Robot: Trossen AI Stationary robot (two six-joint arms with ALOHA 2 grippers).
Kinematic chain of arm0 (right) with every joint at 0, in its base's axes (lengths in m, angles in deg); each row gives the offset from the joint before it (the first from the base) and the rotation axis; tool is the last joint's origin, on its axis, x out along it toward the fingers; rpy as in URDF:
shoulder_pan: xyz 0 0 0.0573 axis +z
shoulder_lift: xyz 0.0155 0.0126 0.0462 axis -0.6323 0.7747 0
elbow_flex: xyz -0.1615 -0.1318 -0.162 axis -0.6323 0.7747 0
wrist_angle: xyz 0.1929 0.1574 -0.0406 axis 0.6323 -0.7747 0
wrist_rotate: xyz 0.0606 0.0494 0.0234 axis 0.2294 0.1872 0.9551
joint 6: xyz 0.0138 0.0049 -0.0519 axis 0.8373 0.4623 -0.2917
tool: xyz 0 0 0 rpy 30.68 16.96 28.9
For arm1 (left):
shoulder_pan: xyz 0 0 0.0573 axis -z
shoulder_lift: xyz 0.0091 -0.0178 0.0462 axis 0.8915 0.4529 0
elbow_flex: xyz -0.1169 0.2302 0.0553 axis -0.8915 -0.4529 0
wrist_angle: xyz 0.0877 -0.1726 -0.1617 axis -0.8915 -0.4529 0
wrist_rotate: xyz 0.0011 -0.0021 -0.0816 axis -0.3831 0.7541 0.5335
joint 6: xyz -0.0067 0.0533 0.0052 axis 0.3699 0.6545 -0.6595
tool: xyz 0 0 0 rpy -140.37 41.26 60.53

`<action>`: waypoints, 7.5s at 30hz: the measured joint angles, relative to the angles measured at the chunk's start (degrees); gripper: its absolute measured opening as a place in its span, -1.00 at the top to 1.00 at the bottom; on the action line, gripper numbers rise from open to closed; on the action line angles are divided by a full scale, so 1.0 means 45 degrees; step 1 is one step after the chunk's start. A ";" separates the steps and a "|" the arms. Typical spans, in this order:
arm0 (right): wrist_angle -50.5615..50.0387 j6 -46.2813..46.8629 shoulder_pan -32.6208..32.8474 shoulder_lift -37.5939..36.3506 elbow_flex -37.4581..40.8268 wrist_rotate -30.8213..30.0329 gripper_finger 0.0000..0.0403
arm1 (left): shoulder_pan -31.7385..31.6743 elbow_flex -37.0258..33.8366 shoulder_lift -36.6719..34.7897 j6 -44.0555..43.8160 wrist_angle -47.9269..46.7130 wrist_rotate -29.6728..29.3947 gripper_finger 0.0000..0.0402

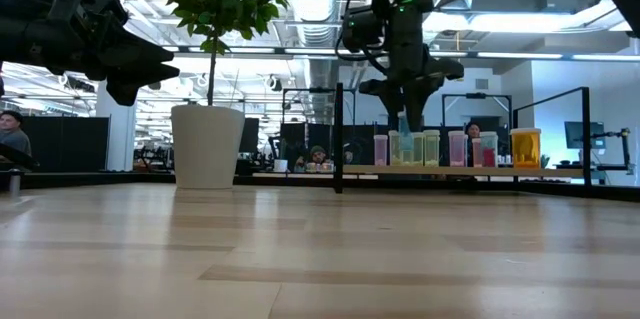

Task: Pick and place medicine bottles onto shelf by color
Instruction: Put the blue pill bottle on the shelf, then return to Home Position

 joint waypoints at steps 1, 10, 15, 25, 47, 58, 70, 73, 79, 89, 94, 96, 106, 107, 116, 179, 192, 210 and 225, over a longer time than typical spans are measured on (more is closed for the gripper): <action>0.0024 0.0041 0.0000 0.0000 0.0000 0.0000 0.31 | 0.0000 0.0000 0.0004 0.0000 -0.0005 -0.0003 0.24; -0.0125 0.0756 -0.0047 0.0000 0.0000 -0.0135 0.31 | -0.0001 0.0005 0.0000 0.0000 0.0000 -0.0001 0.24; -0.0112 0.0795 0.0034 0.0000 0.0000 -0.0267 0.31 | 0.0001 0.0000 0.0003 0.0000 -0.0003 0.0001 0.24; 0.0041 0.1452 0.0307 0.0557 0.0001 -0.0322 0.26 | -0.0001 0.0003 0.0000 0.0000 0.0000 0.0001 0.24; 0.1161 0.0976 0.0014 0.0636 -0.0005 -0.0659 0.13 | 0.0001 0.0004 0.0000 0.0000 -0.0003 0.0000 0.24; 0.1306 0.0604 0.0024 0.0636 -0.0005 -0.0656 0.04 | 0.0001 0.0001 0.0000 -0.0001 0.0000 0.0001 0.24; 0.0896 -0.0116 0.0040 0.0435 -0.0226 -0.0202 -0.27 | 0.0000 0.0005 0.0000 0.0000 -0.0005 0.0001 0.24; 0.0325 -0.0359 0.0044 0.0243 -0.0753 -0.0117 -0.28 | -0.0001 0.0002 0.0002 -0.0002 -0.0002 -0.0001 0.24; -0.0689 -0.1239 0.0113 0.0085 -0.1800 -0.0239 -0.29 | 0.0000 0.0003 0.0005 -0.0002 -0.0003 -0.0002 0.24; -0.1712 -0.3262 0.1815 -0.2383 -0.2535 -0.3959 -0.26 | 0.0001 0.0002 0.0003 -0.0002 -0.0001 -0.0001 0.24; -0.1261 -0.2243 0.4032 -0.4146 -0.0834 -0.8090 -0.22 | -0.0002 0.0004 0.0005 0.0000 -0.0005 -0.0002 0.24; -0.0576 -0.1276 0.4907 -0.4785 0.0581 -0.9843 -0.21 | 0.0001 0.0002 0.0005 -0.0005 -0.0005 -0.0003 0.24; 0.7813 0.0222 0.7528 -0.7797 0.8215 -1.6343 -0.21 | 0.0000 0.0005 0.0005 0.0000 0.0000 -0.0003 0.24; 0.8547 -0.0338 0.7612 -0.8082 0.8607 -1.6653 -0.21 | 0.0001 0.0000 0.0005 0.0000 -0.0004 -0.0003 0.24; 1.0186 -0.7030 0.6917 -0.9772 0.9413 -1.0392 -0.21 | 0.0001 0.0001 0.0001 -0.0001 0.0000 -0.0003 0.24; 1.9861 -2.1692 0.2075 -2.0937 1.9185 -0.0238 -0.22 | -0.0001 0.0005 0.0005 0.0000 0.0000 -0.0001 0.24; 1.8827 -2.1692 0.0715 -2.3247 2.0016 -0.0243 -0.22 | 0.0001 0.0000 0.0000 0.0000 -0.0004 -0.0003 0.24; 1.6100 -2.1682 -0.0005 -2.4616 2.0019 -0.0265 -0.22 | 0.0001 0.0001 0.0004 0.0000 0.0000 -0.0002 0.24; 1.4020 -2.1682 0.0010 -2.4606 2.0021 -0.0296 -0.22 | 0.0000 0.0001 0.0002 0.0000 0.0000 -0.0003 0.24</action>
